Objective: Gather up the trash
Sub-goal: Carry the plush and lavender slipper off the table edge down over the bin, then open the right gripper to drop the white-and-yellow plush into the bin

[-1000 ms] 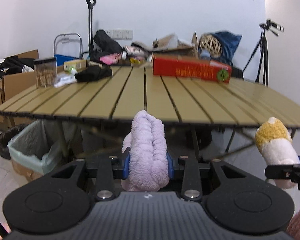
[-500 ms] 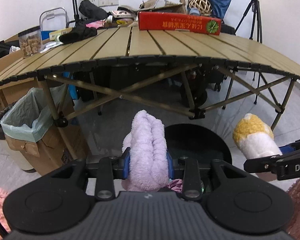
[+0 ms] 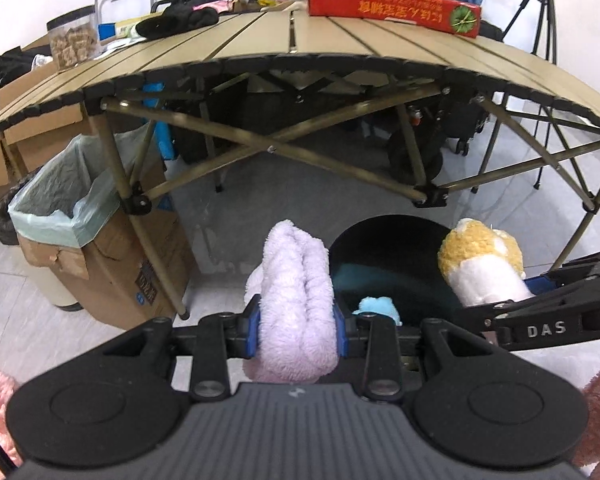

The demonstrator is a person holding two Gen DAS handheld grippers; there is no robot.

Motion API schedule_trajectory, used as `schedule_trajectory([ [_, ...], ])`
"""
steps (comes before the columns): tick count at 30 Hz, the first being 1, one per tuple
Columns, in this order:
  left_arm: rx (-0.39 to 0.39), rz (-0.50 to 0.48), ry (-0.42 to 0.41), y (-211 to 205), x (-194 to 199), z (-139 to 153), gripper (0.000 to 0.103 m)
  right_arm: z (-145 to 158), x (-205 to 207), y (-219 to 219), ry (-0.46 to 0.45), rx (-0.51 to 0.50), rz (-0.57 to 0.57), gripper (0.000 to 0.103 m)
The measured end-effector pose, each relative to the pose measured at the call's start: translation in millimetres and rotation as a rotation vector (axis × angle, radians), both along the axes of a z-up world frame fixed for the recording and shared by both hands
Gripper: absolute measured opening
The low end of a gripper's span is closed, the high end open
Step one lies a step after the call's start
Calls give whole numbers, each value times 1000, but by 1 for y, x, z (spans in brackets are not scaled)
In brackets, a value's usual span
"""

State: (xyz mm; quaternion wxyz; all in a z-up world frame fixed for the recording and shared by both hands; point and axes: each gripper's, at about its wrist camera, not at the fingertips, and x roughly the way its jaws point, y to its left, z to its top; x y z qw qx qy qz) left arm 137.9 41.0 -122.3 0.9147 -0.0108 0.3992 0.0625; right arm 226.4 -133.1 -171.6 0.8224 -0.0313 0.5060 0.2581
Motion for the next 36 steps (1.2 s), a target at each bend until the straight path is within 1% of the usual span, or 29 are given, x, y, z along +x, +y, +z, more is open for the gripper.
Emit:
schedule_trajectory([
  [5,2,19,26,4,7,-5,34,-14,14,10,0,-29,12,57],
  [9,4,23,44,4,11,-9,34,-23,24,11,7,-17,10,58],
  [12,2,22,49,5,12,-10,34,-28,28,12,-7,-18,22,62],
  [14,-2,22,52,6,12,-10,34,-29,28,16,-38,-49,33,79],
  [15,-2,21,54,6,13,-11,34,-29,28,17,-50,-64,37,96],
  [16,-3,21,56,6,13,-11,34,-28,26,18,-62,-70,40,100],
  [18,-4,20,59,6,13,-12,34,-26,25,18,-80,-76,42,101],
  [19,-3,19,60,5,13,-12,34,-26,26,17,-81,-80,39,103],
  [24,5,18,65,4,13,-13,34,-28,28,9,-68,-117,8,103],
  [27,6,13,74,1,15,-14,34,-25,28,1,-74,-117,-12,103],
  [36,27,-48,131,-23,29,-26,34,-10,35,-32,-105,-118,-101,103],
])
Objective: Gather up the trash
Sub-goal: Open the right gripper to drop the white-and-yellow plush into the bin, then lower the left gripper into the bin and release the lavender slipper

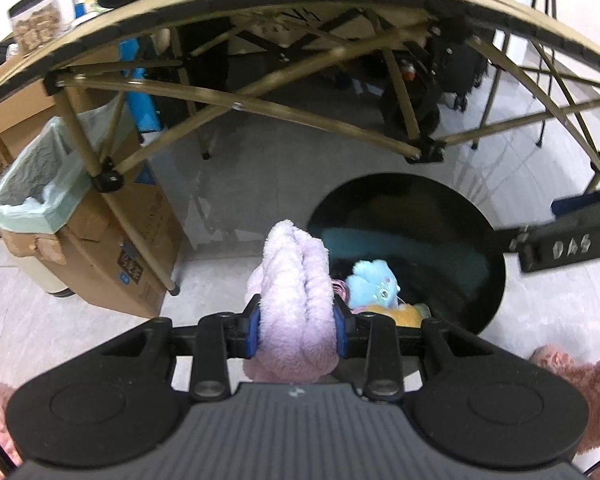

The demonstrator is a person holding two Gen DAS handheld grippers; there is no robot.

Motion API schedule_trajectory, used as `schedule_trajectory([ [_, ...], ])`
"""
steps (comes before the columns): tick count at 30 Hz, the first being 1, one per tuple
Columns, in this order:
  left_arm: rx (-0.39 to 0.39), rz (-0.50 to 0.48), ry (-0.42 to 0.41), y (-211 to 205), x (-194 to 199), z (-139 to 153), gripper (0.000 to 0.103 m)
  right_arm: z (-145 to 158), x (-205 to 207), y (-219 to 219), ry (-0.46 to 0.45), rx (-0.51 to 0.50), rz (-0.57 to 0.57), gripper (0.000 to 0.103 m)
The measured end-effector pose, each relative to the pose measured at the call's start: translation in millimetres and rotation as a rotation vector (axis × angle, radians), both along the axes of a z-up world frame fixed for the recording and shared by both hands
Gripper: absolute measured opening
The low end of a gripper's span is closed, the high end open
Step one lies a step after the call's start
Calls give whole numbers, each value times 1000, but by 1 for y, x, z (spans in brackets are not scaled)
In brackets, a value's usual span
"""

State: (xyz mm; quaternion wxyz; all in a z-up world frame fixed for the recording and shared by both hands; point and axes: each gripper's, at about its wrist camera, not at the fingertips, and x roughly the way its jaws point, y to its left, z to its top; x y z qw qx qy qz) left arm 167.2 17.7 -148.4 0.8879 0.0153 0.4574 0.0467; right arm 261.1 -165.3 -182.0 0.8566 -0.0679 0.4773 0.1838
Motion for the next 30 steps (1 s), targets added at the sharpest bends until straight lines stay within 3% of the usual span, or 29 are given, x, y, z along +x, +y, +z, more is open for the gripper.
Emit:
schedule_trajectory([
  [19,-39,-126,77,-70,61,-30,34,38,12,-72,-91,-1,-180,103],
  [30,-33,-132,61,-82,83,-41,35,29,17,-76,-72,-26,-203,103],
])
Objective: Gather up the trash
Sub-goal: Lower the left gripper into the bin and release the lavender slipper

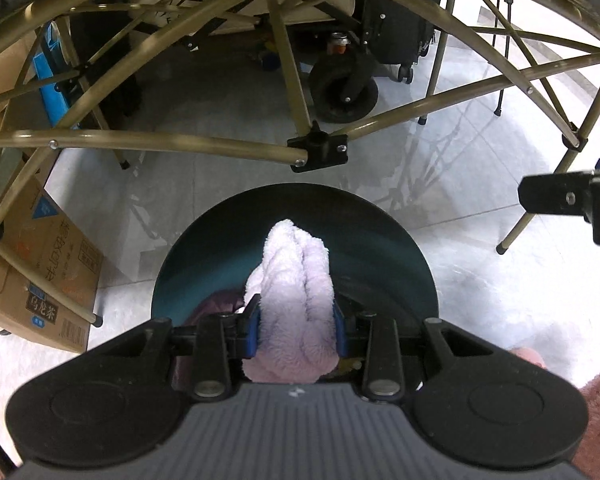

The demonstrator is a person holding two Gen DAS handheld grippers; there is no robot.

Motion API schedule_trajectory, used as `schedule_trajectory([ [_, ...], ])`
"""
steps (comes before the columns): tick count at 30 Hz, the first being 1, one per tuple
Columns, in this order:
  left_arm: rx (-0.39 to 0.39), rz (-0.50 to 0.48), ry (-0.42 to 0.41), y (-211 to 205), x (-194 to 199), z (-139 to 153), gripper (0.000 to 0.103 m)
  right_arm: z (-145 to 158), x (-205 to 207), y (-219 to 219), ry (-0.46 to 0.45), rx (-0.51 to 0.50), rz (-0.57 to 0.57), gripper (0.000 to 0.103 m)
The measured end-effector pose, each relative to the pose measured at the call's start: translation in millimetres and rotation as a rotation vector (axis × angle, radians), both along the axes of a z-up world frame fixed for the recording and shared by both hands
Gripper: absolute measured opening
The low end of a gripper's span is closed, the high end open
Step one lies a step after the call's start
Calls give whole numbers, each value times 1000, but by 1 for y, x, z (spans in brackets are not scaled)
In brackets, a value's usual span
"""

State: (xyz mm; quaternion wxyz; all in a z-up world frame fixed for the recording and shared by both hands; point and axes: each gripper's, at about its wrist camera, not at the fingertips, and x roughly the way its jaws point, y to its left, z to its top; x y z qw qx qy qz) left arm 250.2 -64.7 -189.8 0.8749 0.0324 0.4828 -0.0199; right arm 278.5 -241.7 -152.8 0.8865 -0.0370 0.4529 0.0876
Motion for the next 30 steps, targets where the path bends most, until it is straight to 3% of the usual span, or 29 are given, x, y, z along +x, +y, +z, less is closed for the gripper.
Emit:
schedule_trajectory([
  [4,-21,8,15,4,3,-3,40,-3,2,2,8,-14,-5,103],
  [6,-40,18,25,6,4,-3,57,-3,3,5,7,-17,-1,103],
  [8,-49,38,16,9,3,0,100,-4,3,7,9,-21,7,103],
  [9,-46,54,7,10,3,2,103,-5,4,8,12,-23,9,103],
  [14,-55,93,31,18,6,3,103,-7,5,8,18,-31,12,103],
  [24,-37,83,33,13,6,1,103,-7,4,7,15,-27,13,103],
  [30,-28,92,-1,16,2,10,103,-4,3,6,7,-22,18,103],
])
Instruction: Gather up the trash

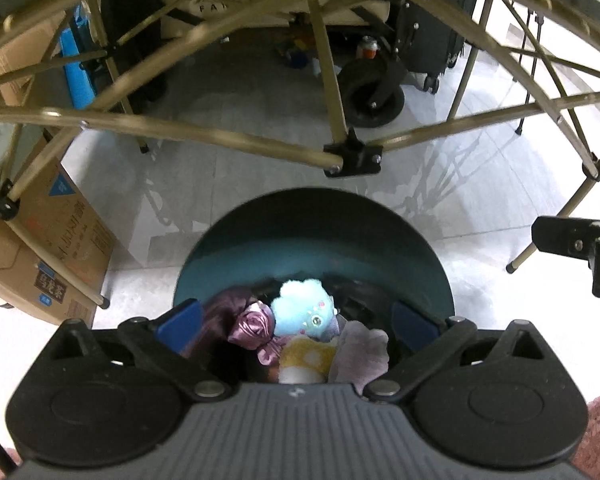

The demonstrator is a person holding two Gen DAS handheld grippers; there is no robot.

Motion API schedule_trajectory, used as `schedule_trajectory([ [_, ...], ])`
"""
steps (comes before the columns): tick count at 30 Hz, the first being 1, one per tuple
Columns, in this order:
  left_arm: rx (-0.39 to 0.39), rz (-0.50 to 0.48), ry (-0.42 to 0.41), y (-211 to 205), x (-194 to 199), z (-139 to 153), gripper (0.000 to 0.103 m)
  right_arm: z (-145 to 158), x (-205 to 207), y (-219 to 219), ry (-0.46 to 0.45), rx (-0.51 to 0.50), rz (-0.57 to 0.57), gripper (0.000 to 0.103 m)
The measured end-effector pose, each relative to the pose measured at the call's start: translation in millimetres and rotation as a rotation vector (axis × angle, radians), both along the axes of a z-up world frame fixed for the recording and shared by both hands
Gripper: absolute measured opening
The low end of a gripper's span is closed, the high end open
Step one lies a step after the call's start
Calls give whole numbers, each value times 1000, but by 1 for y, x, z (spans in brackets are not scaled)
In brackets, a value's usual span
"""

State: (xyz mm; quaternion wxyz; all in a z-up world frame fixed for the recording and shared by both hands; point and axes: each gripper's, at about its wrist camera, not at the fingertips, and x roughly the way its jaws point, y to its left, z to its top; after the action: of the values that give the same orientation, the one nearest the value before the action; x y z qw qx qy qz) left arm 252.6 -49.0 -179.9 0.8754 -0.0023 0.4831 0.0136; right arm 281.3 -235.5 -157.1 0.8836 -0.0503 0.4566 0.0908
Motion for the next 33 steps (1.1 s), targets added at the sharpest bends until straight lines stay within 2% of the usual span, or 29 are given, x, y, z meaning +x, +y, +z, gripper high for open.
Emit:
schedule_trajectory([
  [6,29,-7,-80,1,-11,18,103,14,-7,3,-44,33,28,103],
  [12,64,-15,-87,1,-18,28,103,15,-9,8,-41,38,42,103],
  [18,47,0,-132,11,-40,61,103,26,-26,10,-21,110,55,103],
  [21,45,2,-163,16,-56,82,103,44,-41,10,-41,146,61,103],
  [26,37,5,-208,23,-92,115,103,82,-76,7,-117,143,66,103],
  [33,17,3,-262,34,-147,149,103,116,-142,0,-178,164,103,103],
])
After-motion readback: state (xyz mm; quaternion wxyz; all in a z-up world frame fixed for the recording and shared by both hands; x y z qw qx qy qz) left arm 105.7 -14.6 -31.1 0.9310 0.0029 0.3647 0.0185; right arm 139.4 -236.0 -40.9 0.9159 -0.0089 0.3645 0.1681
